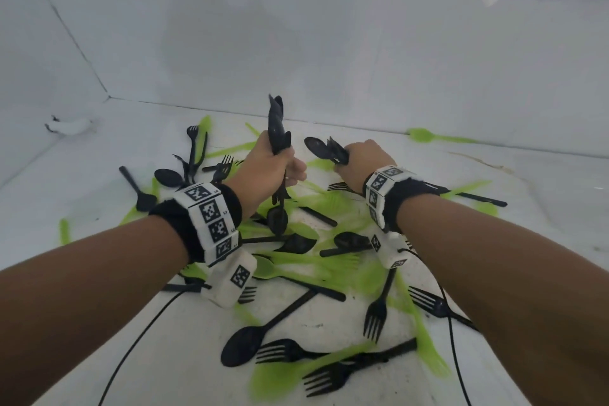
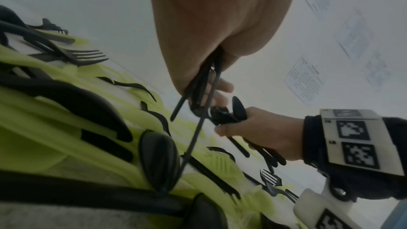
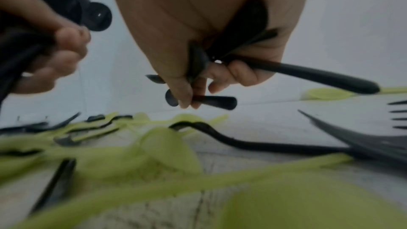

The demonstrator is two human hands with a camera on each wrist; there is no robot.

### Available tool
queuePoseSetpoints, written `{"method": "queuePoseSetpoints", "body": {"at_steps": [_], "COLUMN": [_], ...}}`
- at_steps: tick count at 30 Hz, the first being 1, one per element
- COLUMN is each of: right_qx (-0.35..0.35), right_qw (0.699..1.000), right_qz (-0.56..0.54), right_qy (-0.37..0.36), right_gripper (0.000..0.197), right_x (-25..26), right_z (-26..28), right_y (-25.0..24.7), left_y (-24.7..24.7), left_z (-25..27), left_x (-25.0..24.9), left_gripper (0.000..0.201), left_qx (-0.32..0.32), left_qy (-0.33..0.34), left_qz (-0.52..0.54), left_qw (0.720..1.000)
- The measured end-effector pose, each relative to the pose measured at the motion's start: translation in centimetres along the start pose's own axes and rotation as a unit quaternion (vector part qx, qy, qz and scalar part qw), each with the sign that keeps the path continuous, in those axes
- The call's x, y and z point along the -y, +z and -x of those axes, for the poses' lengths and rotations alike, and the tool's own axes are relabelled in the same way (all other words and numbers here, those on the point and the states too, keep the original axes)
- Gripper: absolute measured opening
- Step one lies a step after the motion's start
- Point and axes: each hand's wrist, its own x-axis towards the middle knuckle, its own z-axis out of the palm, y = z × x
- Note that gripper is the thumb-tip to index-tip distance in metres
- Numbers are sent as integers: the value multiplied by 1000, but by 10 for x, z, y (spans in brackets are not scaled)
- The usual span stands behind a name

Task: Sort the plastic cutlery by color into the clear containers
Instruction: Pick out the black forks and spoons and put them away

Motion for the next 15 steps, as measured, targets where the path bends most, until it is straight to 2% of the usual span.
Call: {"method": "queuePoseSetpoints", "body": {"at_steps": [2,7,9,12,15], "right_qx": [-22,-58,-69,-69,-78], "right_qw": [998,958,945,931,931], "right_qz": [-64,-280,-319,-357,-353], "right_qy": [8,15,22,30,53], "right_gripper": [16,21,22,24,28], "right_x": [0,4,2,-8,-29], "right_z": [7,42,63,96,125], "right_y": [-12,-34,-35,-34,-36], "left_y": [4,29,45,74,101], "left_z": [1,-3,-3,-1,5], "left_x": [-3,-10,-13,-19,-23], "left_gripper": [6,17,18,9,8], "left_qx": [2,-14,-3,31,68], "left_qy": [4,-10,-25,-44,-60], "left_qz": [23,61,72,143,174], "left_qw": [1000,998,997,988,981]}}
